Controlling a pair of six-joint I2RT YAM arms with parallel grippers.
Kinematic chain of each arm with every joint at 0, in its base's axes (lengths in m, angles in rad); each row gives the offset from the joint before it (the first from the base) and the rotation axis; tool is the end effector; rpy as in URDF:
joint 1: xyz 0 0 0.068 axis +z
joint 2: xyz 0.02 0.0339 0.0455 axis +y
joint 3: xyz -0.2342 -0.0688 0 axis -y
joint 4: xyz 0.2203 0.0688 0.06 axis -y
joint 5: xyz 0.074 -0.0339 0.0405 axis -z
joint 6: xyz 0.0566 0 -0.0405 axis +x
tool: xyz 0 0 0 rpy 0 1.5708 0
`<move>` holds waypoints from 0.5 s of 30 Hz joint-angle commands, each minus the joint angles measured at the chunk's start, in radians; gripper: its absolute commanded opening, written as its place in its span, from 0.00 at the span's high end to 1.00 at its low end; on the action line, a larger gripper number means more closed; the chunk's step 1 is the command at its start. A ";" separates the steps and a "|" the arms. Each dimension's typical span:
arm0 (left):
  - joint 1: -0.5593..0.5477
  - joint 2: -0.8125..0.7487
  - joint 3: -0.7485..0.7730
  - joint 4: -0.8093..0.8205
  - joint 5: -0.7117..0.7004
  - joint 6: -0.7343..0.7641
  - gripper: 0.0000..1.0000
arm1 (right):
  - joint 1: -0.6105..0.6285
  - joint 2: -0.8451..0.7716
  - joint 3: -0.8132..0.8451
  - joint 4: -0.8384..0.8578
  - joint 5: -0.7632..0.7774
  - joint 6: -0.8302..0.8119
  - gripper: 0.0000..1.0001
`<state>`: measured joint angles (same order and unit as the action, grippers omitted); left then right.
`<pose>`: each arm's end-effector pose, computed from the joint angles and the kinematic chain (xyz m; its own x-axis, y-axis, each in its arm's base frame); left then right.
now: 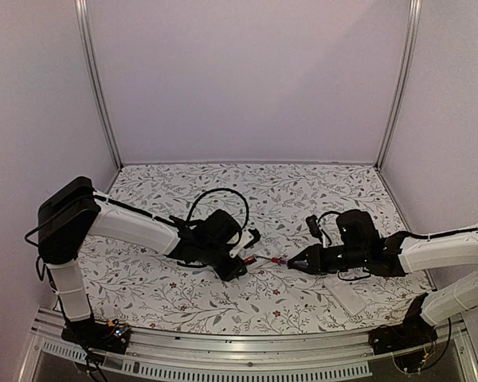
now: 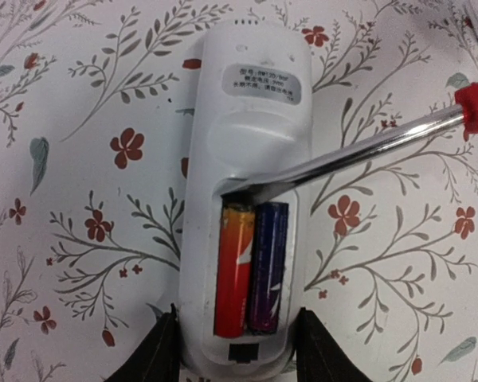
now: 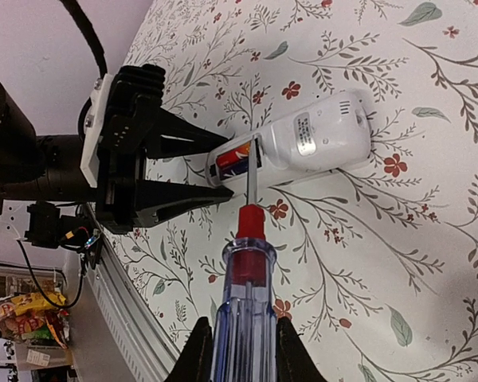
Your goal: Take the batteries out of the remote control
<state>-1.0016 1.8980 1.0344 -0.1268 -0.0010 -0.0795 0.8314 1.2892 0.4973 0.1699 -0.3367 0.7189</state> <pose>0.1917 -0.2995 0.0976 -0.5161 0.6593 -0.5467 0.8036 0.5937 -0.0427 0.1586 0.2017 0.1496 -0.8739 -0.0358 -0.4848 -0.4024 0.6128 0.6801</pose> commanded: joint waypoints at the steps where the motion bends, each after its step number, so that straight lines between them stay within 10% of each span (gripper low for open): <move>1: -0.044 0.121 -0.030 -0.068 0.052 0.016 0.67 | 0.021 -0.020 -0.003 0.124 -0.202 0.000 1.00; 15: -0.043 0.133 -0.021 -0.079 0.041 0.014 0.67 | 0.024 -0.075 -0.029 0.148 -0.225 0.018 1.00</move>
<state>-1.0019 1.9099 1.0519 -0.1352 0.0067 -0.0795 0.8280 1.2457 0.4622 0.1829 -0.3542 0.7460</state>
